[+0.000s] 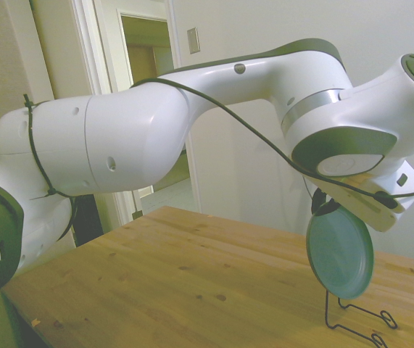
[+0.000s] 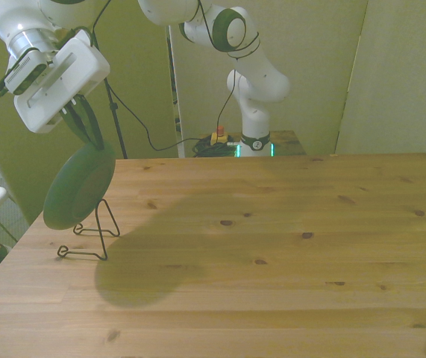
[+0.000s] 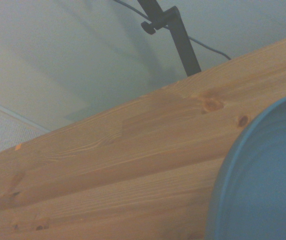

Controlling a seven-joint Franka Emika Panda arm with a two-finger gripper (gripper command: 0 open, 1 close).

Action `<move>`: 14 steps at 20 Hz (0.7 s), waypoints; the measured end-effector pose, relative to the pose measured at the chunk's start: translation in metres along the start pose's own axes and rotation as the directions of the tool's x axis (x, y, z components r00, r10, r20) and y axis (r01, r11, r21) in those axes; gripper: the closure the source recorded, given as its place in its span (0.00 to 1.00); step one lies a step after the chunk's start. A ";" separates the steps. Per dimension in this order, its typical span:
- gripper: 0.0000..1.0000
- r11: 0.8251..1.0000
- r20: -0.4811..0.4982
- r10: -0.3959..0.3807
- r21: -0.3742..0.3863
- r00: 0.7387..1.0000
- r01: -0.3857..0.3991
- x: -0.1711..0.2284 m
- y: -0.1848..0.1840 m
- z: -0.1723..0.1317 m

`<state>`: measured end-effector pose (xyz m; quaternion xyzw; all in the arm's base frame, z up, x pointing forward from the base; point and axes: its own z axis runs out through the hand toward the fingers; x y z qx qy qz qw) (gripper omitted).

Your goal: Load the plate

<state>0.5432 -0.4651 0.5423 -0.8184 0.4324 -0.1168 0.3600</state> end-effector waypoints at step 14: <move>1.00 1.000 0.023 0.016 -0.006 1.000 -0.016 0.019 0.026 0.021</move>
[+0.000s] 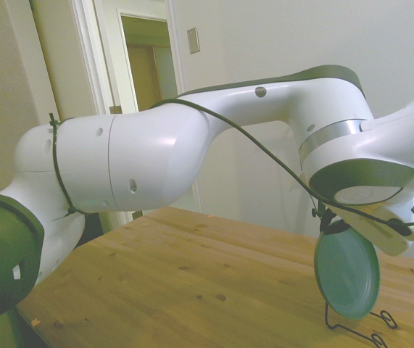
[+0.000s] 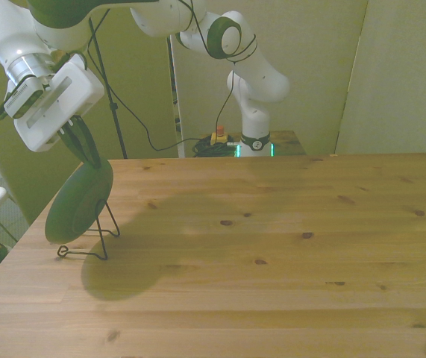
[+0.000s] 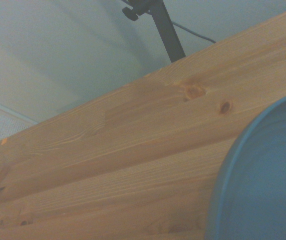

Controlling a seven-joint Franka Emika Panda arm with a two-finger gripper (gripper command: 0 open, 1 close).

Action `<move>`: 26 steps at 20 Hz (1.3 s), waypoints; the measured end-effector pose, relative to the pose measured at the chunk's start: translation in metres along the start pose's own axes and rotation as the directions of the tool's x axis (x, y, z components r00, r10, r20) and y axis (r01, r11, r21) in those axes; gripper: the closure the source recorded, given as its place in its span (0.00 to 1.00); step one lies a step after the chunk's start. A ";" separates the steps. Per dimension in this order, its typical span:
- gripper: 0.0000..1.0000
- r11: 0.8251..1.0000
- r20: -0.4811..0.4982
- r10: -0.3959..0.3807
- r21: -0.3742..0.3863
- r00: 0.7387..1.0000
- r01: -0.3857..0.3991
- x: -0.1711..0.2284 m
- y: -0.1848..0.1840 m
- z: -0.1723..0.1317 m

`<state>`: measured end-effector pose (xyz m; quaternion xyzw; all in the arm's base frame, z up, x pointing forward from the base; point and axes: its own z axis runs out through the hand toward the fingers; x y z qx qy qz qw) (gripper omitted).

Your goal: Load the plate

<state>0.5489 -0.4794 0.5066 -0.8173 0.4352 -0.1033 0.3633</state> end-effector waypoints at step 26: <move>0.00 1.000 0.010 0.007 -0.008 1.000 -0.006 0.016 0.019 0.015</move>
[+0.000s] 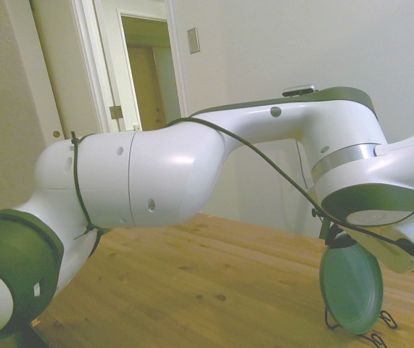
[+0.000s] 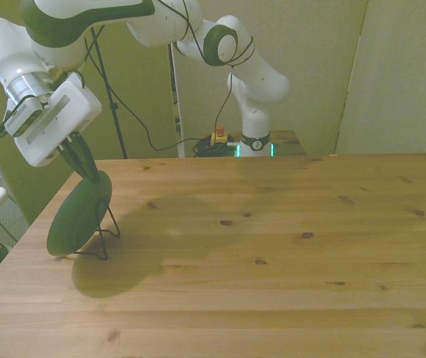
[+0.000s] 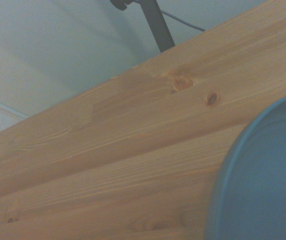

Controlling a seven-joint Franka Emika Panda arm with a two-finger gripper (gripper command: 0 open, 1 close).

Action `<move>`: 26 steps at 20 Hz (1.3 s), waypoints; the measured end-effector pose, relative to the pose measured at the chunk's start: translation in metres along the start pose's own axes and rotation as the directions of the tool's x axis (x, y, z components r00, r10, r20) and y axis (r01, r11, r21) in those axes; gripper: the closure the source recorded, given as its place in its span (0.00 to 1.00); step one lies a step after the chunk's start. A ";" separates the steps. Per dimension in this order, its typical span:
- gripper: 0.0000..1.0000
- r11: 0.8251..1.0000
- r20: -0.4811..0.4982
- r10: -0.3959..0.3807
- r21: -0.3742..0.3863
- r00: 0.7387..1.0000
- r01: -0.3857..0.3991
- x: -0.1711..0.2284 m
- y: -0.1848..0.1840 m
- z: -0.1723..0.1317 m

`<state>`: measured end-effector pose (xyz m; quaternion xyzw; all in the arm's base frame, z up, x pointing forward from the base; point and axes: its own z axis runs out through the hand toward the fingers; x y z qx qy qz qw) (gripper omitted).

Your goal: Load the plate

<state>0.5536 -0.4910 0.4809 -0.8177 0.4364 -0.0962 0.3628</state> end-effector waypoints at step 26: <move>0.00 0.943 -0.243 -0.282 -0.247 0.928 0.222 -0.076 -0.145 -0.034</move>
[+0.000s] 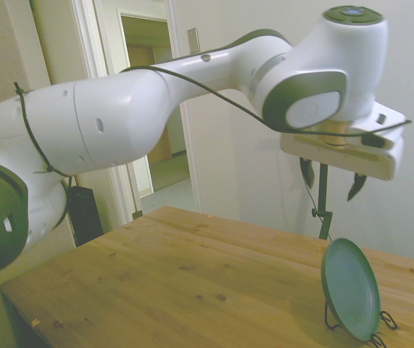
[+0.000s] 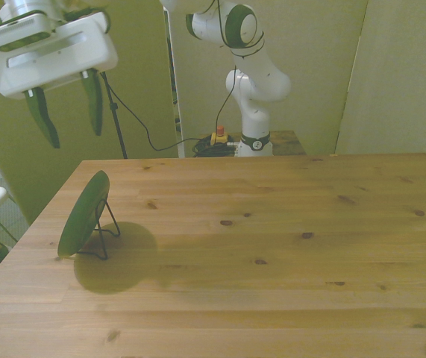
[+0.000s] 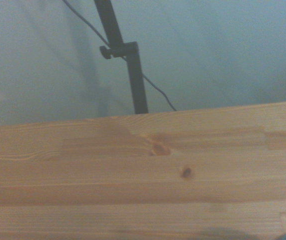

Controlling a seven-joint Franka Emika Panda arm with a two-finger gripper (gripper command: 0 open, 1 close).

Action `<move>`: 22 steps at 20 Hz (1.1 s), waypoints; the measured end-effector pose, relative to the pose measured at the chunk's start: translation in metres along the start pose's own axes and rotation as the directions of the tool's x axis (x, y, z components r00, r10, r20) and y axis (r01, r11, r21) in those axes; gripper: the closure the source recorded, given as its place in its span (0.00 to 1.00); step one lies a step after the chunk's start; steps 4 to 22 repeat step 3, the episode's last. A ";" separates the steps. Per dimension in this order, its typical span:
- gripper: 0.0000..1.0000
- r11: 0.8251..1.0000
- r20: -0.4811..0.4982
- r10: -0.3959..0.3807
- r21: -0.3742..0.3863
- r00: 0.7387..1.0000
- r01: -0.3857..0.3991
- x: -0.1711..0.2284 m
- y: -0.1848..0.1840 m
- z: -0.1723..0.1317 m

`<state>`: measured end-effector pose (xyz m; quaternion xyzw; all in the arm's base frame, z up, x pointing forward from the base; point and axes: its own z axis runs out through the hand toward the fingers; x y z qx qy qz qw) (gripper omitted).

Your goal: Load the plate

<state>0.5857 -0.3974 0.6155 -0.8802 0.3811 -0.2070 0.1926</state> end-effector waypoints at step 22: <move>0.00 1.000 0.011 -0.023 -0.016 1.000 0.023 -0.019 -0.018 0.013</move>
